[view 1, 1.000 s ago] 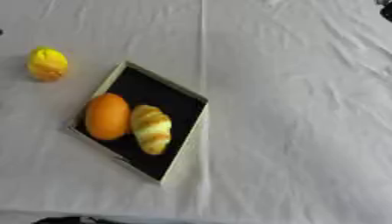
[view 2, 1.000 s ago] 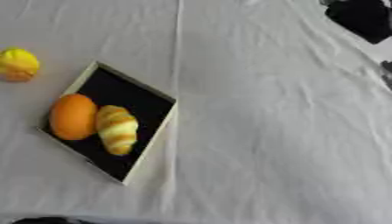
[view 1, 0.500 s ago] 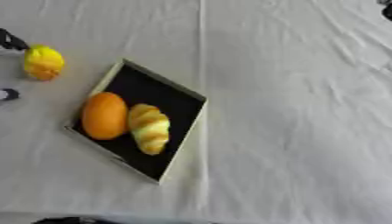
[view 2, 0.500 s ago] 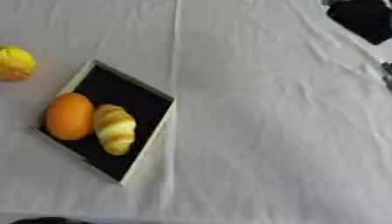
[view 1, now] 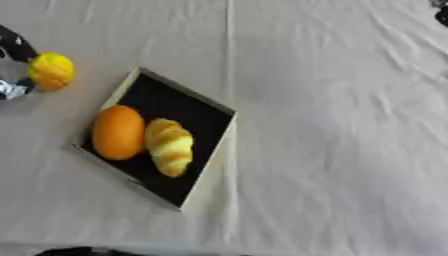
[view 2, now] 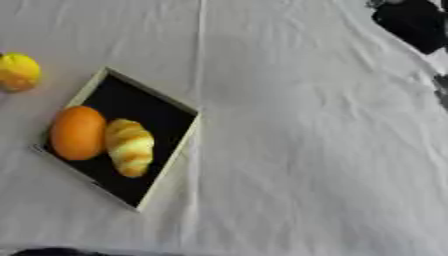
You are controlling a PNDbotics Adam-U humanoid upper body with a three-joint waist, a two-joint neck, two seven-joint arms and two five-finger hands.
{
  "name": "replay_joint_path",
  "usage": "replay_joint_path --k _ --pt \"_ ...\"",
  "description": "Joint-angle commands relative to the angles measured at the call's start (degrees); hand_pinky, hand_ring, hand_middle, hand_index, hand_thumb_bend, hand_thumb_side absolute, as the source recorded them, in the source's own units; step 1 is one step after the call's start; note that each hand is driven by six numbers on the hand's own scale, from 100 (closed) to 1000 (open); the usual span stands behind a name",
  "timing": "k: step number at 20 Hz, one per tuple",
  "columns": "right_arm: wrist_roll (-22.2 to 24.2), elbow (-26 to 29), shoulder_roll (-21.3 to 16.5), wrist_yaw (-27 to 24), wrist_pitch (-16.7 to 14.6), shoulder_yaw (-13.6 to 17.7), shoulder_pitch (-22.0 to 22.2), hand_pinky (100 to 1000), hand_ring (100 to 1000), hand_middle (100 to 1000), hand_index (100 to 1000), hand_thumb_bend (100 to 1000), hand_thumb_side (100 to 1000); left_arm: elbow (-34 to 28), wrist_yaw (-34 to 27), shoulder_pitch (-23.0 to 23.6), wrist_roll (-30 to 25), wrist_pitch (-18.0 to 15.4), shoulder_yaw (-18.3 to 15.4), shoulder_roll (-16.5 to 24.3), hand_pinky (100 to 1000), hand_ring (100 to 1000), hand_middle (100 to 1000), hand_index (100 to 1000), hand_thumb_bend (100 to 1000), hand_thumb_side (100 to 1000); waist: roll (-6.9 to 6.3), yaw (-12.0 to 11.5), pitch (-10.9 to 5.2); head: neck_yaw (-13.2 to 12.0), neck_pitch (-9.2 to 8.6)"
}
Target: Pick up objects on the table and place them in the box.
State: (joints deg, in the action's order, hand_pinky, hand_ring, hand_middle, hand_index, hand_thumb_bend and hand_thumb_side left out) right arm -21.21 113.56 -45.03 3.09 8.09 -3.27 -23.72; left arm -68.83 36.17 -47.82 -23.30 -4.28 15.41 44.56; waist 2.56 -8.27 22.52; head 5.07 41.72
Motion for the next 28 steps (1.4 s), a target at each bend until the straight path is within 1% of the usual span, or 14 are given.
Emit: replay_joint_path --k 1,5,8,10,16,19,21,23,25,28 --pt "0.1 1.0 -0.8 -0.6 -0.1 0.3 -0.5 868 745 724 833 100 454 0.6 1.1 -1.3 2.7 0.8 0.3 0.5 601 544 460 574 134 100 -0.24 0.1 -1.11 -0.3 -0.45" --pt "0.1 1.0 -0.7 -0.7 0.0 0.3 -0.3 867 745 725 834 100 468 -0.1 -0.2 -1.1 3.8 1.1 0.2 0.5 597 536 451 559 153 100 -0.22 0.1 -1.15 -0.3 -0.39" --pt "0.1 1.0 -0.7 -0.6 0.0 0.4 -0.1 867 745 724 834 100 464 -4.8 -0.6 -0.4 3.9 1.1 -0.3 1.9 601 534 451 559 154 100 -0.26 0.1 -1.28 -0.3 -0.31" --pt "0.0 1.0 -0.8 -0.6 0.0 0.4 0.1 867 745 724 833 100 462 -10.1 -1.3 0.4 3.8 1.2 -0.7 3.4 605 536 454 559 158 100 -0.31 0.1 -1.4 -0.2 -0.29" --pt "-0.4 1.0 -1.1 -0.5 -0.3 0.8 0.3 867 745 724 832 100 442 -29.8 -5.0 3.2 2.6 2.5 -1.2 8.2 611 538 454 556 167 100 -0.6 -0.3 -1.93 -0.2 -0.08" --pt "-0.4 1.0 -1.2 -0.5 -0.4 0.9 0.0 866 745 724 831 100 433 -39.1 -8.1 4.9 1.2 3.2 0.1 9.7 611 539 454 555 159 100 -0.69 -0.3 -2.11 -0.5 -0.03" --pt "-0.4 1.0 -1.1 -0.5 -0.5 0.9 -0.2 866 746 725 830 100 429 -43.6 -9.8 5.8 -0.2 4.0 1.5 10.4 613 539 454 556 151 100 -0.67 -0.2 -2.2 -0.7 0.0" --pt "-0.3 1.0 -1.0 -0.5 -0.6 0.8 -0.3 866 747 725 831 100 429 -45.2 -11.2 6.5 -1.6 4.5 3.1 10.6 613 540 455 557 142 100 -0.63 -0.1 -2.26 -0.8 0.04" --pt "-0.2 1.0 -1.0 -0.5 -0.6 0.9 -0.3 867 748 726 831 100 430 -45.6 -12.2 7.4 -2.7 4.0 4.2 10.9 614 540 456 558 135 100 -0.61 0.1 -2.29 -0.8 0.2" --pt "-0.2 1.0 -0.9 -0.5 -0.8 1.0 -0.2 867 748 725 831 100 435 -45.8 -12.5 8.2 -3.1 3.7 4.9 11.0 615 542 459 561 135 100 -0.68 0.1 -2.31 -0.9 0.19"
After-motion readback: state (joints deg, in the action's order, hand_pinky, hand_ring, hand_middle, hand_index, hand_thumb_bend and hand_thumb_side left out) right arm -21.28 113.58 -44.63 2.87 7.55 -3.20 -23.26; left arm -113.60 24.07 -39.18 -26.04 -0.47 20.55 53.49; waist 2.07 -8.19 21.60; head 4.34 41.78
